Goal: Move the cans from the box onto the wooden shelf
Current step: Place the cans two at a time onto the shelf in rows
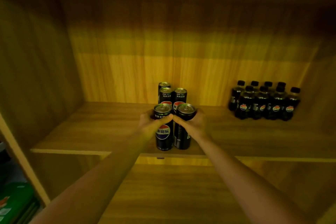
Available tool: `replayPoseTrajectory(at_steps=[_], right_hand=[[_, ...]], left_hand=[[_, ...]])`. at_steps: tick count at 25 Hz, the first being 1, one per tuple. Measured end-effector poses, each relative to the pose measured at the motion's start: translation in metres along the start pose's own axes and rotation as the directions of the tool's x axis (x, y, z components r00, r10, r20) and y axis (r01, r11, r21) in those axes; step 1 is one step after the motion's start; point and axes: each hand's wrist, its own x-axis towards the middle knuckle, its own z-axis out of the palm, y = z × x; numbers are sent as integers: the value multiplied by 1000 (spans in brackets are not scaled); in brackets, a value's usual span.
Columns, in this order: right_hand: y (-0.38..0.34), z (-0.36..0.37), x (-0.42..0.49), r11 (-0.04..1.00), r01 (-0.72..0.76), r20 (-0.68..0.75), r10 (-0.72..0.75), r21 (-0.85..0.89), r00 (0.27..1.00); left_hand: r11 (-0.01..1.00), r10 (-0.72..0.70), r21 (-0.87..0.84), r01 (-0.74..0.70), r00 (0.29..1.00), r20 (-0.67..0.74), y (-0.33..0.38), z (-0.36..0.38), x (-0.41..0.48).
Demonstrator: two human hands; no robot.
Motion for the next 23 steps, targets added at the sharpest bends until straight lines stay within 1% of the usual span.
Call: replayPoseTrajectory(at_steps=[2, 4, 8, 12, 14, 15, 17, 18, 20, 21, 22, 23], right_hand=[[7, 3, 14, 998, 7, 30, -9, 57, 1000], [16, 8, 27, 998, 13, 25, -14, 69, 1000], [32, 20, 52, 1000, -18, -13, 18, 10, 1000], [40, 27, 64, 999, -32, -38, 31, -24, 999], [39, 28, 65, 999, -52, 4, 52, -3, 999], [38, 25, 64, 997, -68, 55, 66, 33, 996], [41, 12, 59, 992, -95, 204, 77, 80, 976], [46, 5, 54, 993, -109, 273, 91, 48, 958], [63, -5, 45, 981, -164, 371, 193, -109, 908], [73, -7, 42, 962, -181, 393, 250, -205, 885], [82, -5, 39, 944, -173, 394, 277, -280, 876], [88, -2, 38, 941, -143, 377, 258, -306, 889]], left_hand=[[1000, 19, 21, -18, 1000, -16, -6, 4, 21], [999, 29, 39, -28, 999, -31, -12, 7, 37], [998, 20, 64, -18, 999, -30, -22, 9, 65], [996, 55, 73, -54, 998, -10, -25, 12, 77], [994, 83, 72, -84, 996, 18, -29, 12, 78], [994, 90, 65, -92, 995, 39, -31, 11, 78], [992, 99, 74, -107, 990, 105, -37, 8, 79], [990, 91, 91, -104, 987, 136, -41, 7, 78], [996, 11, 88, -26, 987, 161, -53, 2, 78], [996, -45, 84, 32, 986, 162, -60, 0, 77], [990, -89, 123, 69, 983, 161, -68, -2, 77], [977, -105, 202, 72, 982, 158, -75, -3, 76]])
